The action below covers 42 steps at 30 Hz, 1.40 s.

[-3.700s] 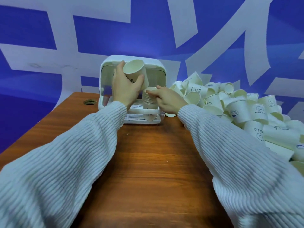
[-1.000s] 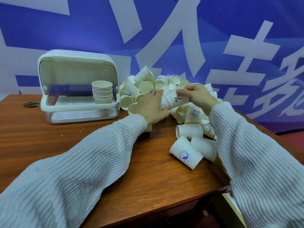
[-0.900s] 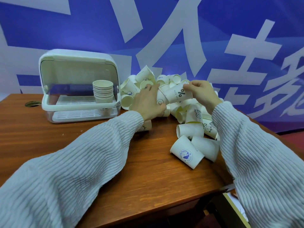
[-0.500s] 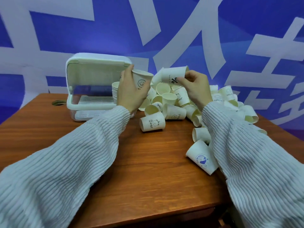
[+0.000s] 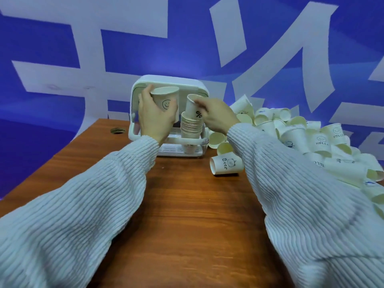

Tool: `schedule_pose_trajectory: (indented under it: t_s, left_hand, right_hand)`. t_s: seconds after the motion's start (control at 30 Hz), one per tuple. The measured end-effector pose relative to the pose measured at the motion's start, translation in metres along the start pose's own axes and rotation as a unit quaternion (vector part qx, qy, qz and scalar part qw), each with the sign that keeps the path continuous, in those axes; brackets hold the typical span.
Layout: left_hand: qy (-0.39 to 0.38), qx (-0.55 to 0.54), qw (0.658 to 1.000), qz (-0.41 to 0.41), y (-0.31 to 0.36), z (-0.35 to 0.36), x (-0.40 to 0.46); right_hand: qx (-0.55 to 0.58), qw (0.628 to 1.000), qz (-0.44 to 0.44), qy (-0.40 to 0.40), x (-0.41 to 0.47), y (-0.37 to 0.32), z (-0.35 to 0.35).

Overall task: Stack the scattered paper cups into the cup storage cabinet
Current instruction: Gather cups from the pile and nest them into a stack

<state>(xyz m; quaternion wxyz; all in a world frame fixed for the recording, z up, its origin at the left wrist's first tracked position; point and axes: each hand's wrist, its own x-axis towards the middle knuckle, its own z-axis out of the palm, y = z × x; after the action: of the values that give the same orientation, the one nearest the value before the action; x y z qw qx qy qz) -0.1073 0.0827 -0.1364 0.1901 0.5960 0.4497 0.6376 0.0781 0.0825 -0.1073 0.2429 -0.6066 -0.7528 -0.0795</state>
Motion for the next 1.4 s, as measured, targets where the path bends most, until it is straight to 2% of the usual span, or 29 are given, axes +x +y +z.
schedule_pose_trajectory:
  t_s: [0.17,0.27,0.33,0.43,0.53,0.67,0.73,0.87,1.0,1.13,1.2,1.27,1.33,1.4]
  left_hand:
    - [-0.005,0.006,1.000,0.008,-0.006,-0.004,0.003]
    - [-0.007,0.003,1.000,0.004,-0.007,-0.004,0.007]
    - [-0.013,0.017,1.000,0.003,-0.004,-0.002,0.010]
    - [-0.032,0.028,0.999,-0.014,0.003,0.006,0.017]
    - [-0.051,0.023,0.998,0.004,0.007,0.020,0.024]
    - [-0.112,0.039,0.993,0.020,0.009,0.043,0.028]
    - [-0.163,0.116,0.980,0.019,0.004,0.052,0.030]
    - [-0.249,0.321,0.913,0.015,-0.007,0.063,0.026]
    - [-0.275,0.362,0.889,0.049,-0.019,0.065,0.019]
    - [-0.307,0.407,0.859,0.046,-0.017,0.064,0.023]
    - [-0.291,0.393,0.870,0.069,-0.018,0.065,0.019]
    - [-0.214,0.317,0.911,0.152,-0.015,0.065,0.007]
    - [-0.151,0.217,0.933,0.243,-0.006,0.066,-0.013]
    - [-0.180,0.149,0.931,0.282,0.002,0.070,-0.035]
  right_hand:
    - [-0.074,0.989,-0.030,-0.123,-0.005,-0.009,0.018]
    - [-0.122,0.979,-0.040,-0.159,-0.007,-0.010,0.025]
    - [-0.107,0.980,-0.036,-0.164,-0.002,-0.008,0.022]
    - [-0.019,0.997,0.010,-0.074,-0.007,-0.004,0.013]
    - [0.054,0.997,0.050,0.027,-0.023,-0.004,0.004]
    - [0.058,0.995,0.065,0.040,-0.036,0.007,-0.005]
    - [0.059,0.994,0.077,0.041,-0.041,0.016,-0.008]
    - [0.053,0.992,0.101,0.044,-0.051,0.035,-0.012]
    - [0.048,0.989,0.140,0.031,-0.062,0.053,-0.016]
    - [0.030,0.977,0.203,-0.057,-0.073,0.063,-0.026]
    - [0.029,0.970,0.224,-0.092,-0.083,0.063,-0.030]
    - [0.021,0.963,0.235,-0.130,-0.091,0.062,-0.031]
    - [0.023,0.950,0.253,-0.183,-0.095,0.062,-0.027]
    - [0.082,0.933,0.278,-0.214,-0.099,0.063,-0.022]
